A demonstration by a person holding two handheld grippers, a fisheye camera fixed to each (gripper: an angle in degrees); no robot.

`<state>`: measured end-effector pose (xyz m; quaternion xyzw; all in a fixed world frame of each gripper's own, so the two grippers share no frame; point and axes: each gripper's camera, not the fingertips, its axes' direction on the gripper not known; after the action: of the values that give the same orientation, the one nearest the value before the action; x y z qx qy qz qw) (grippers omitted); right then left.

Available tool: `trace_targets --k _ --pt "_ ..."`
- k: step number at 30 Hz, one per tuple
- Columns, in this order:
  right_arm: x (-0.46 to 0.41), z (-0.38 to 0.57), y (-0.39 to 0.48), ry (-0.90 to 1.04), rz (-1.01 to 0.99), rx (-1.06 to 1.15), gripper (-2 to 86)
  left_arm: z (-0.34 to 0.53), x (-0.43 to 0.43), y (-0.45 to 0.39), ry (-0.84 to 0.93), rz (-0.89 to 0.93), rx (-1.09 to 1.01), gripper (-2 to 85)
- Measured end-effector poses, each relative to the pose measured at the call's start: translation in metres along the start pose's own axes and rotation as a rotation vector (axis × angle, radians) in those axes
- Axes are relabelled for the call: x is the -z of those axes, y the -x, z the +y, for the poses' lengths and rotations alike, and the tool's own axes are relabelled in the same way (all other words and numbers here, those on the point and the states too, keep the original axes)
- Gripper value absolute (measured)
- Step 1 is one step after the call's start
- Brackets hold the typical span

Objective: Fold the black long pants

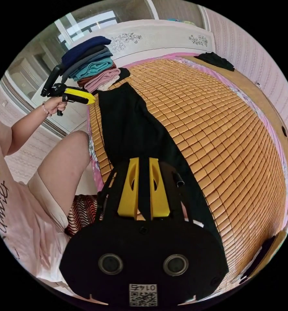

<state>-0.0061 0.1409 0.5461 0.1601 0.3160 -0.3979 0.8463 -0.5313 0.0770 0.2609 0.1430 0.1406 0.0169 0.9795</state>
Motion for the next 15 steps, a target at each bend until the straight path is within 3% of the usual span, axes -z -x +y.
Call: trace_targets --k 5,11,15 --pt "-0.029 -0.167 0.037 -0.073 -0.061 0.211 10.0 0.028 0.006 0.068 -0.057 0.048 0.024 11.1" --pt "-0.116 -0.323 0.055 0.054 -0.055 0.193 10.7 0.048 0.001 0.134 -0.125 0.093 0.082 8.0" --pt "-0.129 -0.350 0.057 0.128 -0.083 0.210 0.7 0.060 -0.007 0.170 -0.135 0.130 0.108 5.9"
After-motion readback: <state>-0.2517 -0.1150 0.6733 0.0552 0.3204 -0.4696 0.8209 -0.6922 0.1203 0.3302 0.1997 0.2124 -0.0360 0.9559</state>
